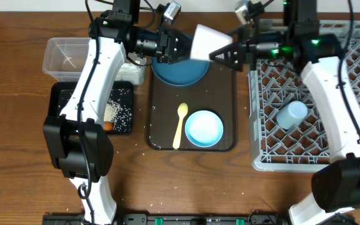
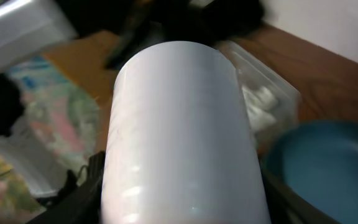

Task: Sort waste into correct bins and load items into the dishwasher rack
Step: 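Hand the pink cup from the left gripper to the right gripper, then set the pink cup upside down in the dish rack with the right gripper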

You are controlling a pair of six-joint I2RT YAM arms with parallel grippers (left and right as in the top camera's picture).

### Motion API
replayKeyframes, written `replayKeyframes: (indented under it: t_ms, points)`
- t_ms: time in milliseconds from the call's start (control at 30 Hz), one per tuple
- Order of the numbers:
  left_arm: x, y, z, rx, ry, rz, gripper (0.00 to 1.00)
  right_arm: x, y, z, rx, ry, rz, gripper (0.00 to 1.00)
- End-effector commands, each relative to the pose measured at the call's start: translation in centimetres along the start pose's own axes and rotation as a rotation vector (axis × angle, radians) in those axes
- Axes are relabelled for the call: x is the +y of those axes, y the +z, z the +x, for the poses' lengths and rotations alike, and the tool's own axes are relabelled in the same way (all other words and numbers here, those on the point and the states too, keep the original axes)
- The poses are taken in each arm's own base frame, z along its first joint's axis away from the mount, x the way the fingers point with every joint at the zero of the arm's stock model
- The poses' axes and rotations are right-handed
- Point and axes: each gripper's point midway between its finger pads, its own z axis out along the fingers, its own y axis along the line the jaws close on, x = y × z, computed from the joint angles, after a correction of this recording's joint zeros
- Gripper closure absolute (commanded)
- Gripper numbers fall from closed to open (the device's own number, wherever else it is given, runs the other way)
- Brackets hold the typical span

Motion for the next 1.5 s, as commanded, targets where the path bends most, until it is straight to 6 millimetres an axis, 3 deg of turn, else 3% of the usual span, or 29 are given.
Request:
replayKeyframes:
  t_ms: [0, 133, 300, 433, 567, 800, 967, 1200, 1467]
  points:
    - [1.6, -0.3, -0.4, -0.023, 0.025, -0.118, 0.55, -2.2, -4.0, -0.2, -0.01, 0.073, 0.239, 0.39]
    - [6.1, -1.4, -0.6, -0.053, -0.01, -0.386, 0.54, -4.2, -8.9, 1.1, -0.001, 0.202, 0.502, 0.38]
    - [11.6, -4.1, 0.7, -0.046, -0.074, -0.772, 0.54, -5.0, -16.2, 5.2, 0.044, 0.451, 0.898, 0.39]
    - [13.7, -4.4, 1.9, -0.008, -0.083, -0.92, 0.54, -4.4, -21.1, 9.4, 0.112, 0.65, 1.189, 0.39]
    - [14.9, -4.0, 2.8, 0.031, -0.07, -1.014, 0.54, -3.9, -24.4, 12.6, 0.187, 0.779, 1.383, 0.39]
    - [15.8, -3.3, 3.7, 0.081, -0.019, -1.158, 0.54, -4.5, -27.8, 15.6, 0.213, 0.944, 1.452, 0.41]
    - [15.8, -2.6, 4.0, 0.102, 0.015, -1.201, 0.54, -5.7, -30.4, 18.9, 0.258, 1.106, 1.463, 0.42]
    - [15.6, -1.7, 4.2, 0.117, 0.03, -1.196, 0.54, -7.7, -30.0, 23.0, 0.408, 1.267, 1.355, 0.41]
    - [15.6, -1.7, 4.2, 0.117, 0.029, -1.196, 0.54, -9.3, -29.1, 25.5, 0.516, 1.337, 1.298, 0.41]
